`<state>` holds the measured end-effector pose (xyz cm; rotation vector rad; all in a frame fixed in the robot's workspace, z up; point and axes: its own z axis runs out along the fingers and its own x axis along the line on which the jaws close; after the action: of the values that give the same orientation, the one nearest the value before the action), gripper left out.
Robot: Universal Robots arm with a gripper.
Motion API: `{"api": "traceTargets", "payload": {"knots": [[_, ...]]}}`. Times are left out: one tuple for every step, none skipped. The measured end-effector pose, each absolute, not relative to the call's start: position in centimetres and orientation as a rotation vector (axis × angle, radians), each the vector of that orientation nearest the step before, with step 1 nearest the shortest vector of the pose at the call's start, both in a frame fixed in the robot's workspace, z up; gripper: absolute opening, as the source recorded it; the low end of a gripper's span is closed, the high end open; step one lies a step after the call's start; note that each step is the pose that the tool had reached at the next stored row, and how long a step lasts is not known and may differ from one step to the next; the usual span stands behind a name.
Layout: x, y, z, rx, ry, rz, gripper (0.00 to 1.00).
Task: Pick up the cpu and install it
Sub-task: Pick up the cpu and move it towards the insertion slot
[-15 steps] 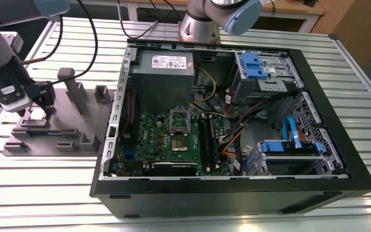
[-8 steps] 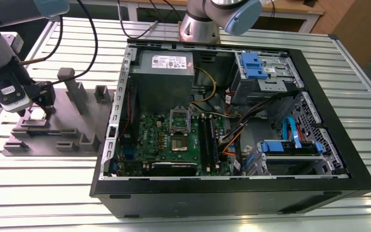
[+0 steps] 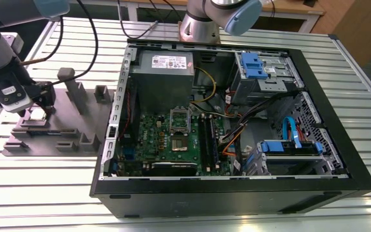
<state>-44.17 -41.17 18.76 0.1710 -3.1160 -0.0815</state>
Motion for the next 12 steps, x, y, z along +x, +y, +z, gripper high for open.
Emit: {"api": "traceTargets", "payload": {"knots": [[-44.17, -41.17, 18.69, 0.174, -3.116, -0.082, 0.65], [-44.17, -41.17, 18.57, 0.175, -3.116, -0.081, 0.65], [-44.17, -41.17, 18.47, 0.175, -3.116, -0.081, 0.65], [-44.17, -41.16, 18.12, 0.175, -3.116, -0.082, 0.65], [-44.17, -41.15, 18.12, 0.175, -3.115, -0.082, 0.65], [-44.17, -41.14, 18.11, 0.175, -3.115, -0.083, 0.65], [-44.18, -41.13, 18.1, 0.175, -3.116, -0.083, 0.65], [-44.19, -41.13, 18.1, 0.175, -3.116, -0.084, 0.65], [-44.19, -41.13, 18.11, 0.175, -3.116, -0.084, 0.65], [-44.19, -41.12, 18.14, 0.175, -3.116, -0.084, 0.65], [-44.19, -41.09, 18.18, 0.175, -3.116, -0.084, 0.65], [-44.19, -41.05, 18.21, 0.175, -3.116, -0.084, 0.65]]}}
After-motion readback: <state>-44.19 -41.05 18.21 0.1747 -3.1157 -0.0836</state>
